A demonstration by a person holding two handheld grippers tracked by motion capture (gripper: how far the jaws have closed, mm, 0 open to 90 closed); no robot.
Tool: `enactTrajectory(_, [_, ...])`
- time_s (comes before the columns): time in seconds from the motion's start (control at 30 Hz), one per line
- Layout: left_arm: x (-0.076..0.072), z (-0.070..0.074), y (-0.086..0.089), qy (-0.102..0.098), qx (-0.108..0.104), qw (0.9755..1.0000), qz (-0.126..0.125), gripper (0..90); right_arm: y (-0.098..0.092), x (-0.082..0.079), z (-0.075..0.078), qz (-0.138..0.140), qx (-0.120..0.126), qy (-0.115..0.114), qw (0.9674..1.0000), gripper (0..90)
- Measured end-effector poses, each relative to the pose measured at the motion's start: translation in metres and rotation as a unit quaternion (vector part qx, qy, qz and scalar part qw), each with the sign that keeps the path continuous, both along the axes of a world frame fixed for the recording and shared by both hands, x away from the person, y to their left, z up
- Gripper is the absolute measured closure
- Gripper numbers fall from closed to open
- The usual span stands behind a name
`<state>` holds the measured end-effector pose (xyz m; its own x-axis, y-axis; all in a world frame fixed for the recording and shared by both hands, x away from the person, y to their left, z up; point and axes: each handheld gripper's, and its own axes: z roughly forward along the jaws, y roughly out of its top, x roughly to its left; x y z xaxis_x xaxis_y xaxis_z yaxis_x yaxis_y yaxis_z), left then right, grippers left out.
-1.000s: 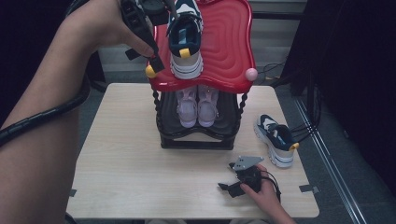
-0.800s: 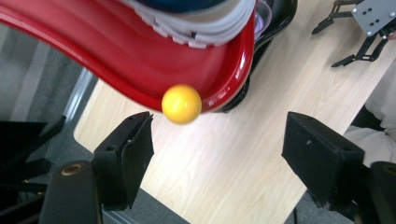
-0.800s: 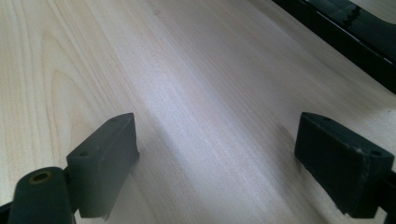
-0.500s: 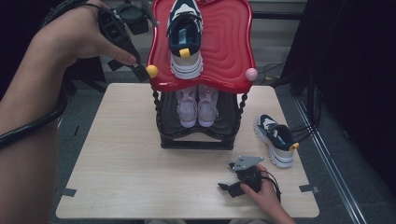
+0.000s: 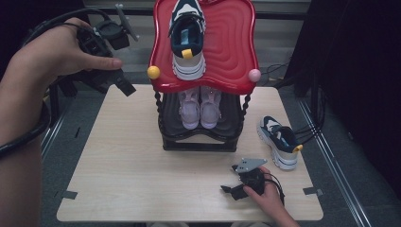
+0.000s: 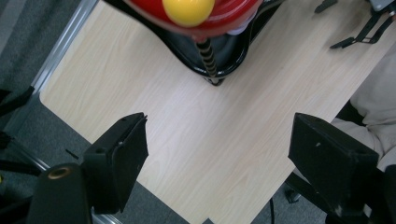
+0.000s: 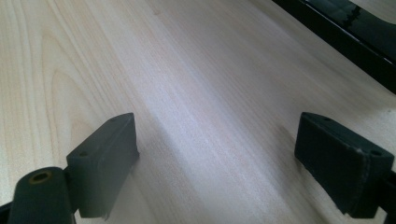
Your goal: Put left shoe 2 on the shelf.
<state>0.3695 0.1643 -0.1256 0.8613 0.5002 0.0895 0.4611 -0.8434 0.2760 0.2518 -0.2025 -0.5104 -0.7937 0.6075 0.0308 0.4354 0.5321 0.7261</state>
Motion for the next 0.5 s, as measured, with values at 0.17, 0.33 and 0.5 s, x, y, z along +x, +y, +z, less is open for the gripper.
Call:
enactTrajectory(0.17, [-0.001, -0.011, 0.010, 0.013, -0.001, 0.9999, 0.008, 19.4, 0.000, 0.000, 0.000, 0.000, 0.001, 0.000, 1.0000, 12.6])
enactTrajectory(0.33, [-0.003, -0.019, 0.018, 0.021, -0.003, 0.9997, 0.013, 20.1, 0.000, 0.000, 0.000, 0.000, -0.001, 0.000, 1.0000, 12.6])
enactTrajectory(0.5, [-0.005, -0.028, 0.023, 0.028, -0.002, 0.9995, 0.013, 20.1, 0.000, 0.000, 0.000, 0.000, -0.001, 0.000, 1.0000, 12.6])
